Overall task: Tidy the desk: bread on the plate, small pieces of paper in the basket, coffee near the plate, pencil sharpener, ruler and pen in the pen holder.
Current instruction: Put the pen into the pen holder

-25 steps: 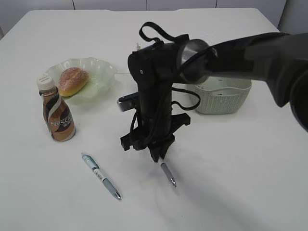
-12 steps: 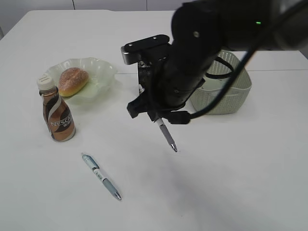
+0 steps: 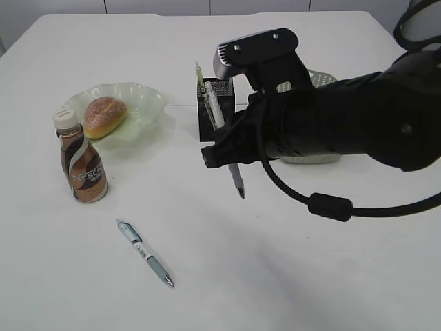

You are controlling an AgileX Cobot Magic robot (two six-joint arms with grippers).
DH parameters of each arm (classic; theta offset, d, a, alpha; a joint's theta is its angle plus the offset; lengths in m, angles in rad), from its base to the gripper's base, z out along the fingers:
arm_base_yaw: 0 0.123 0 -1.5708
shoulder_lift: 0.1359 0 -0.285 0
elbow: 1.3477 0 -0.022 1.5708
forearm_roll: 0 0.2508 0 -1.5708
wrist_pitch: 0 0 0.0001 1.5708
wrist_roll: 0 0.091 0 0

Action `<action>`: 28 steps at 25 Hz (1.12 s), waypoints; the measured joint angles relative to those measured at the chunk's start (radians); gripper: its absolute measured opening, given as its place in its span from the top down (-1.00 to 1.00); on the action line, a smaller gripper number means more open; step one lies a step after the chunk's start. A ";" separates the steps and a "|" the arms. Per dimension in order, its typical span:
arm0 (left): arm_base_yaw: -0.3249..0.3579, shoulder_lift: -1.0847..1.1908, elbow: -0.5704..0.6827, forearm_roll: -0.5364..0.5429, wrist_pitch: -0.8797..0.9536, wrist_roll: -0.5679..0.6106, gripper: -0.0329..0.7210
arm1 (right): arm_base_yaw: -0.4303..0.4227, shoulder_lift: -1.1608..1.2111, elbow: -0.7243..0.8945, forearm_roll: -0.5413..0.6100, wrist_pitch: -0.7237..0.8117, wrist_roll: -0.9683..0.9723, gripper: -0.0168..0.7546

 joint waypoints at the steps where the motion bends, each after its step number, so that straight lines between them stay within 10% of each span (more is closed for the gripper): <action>1: 0.000 0.000 0.000 0.000 0.000 0.000 -0.05 | 0.000 0.000 0.000 -0.002 -0.023 0.000 0.75; 12: 0.000 0.000 0.000 0.011 0.000 0.000 -0.05 | -0.019 0.009 -0.015 0.063 -0.512 -0.214 0.75; 28: 0.000 0.000 0.000 0.123 0.000 0.000 -0.04 | -0.184 0.405 -0.475 0.185 -0.550 -0.236 0.75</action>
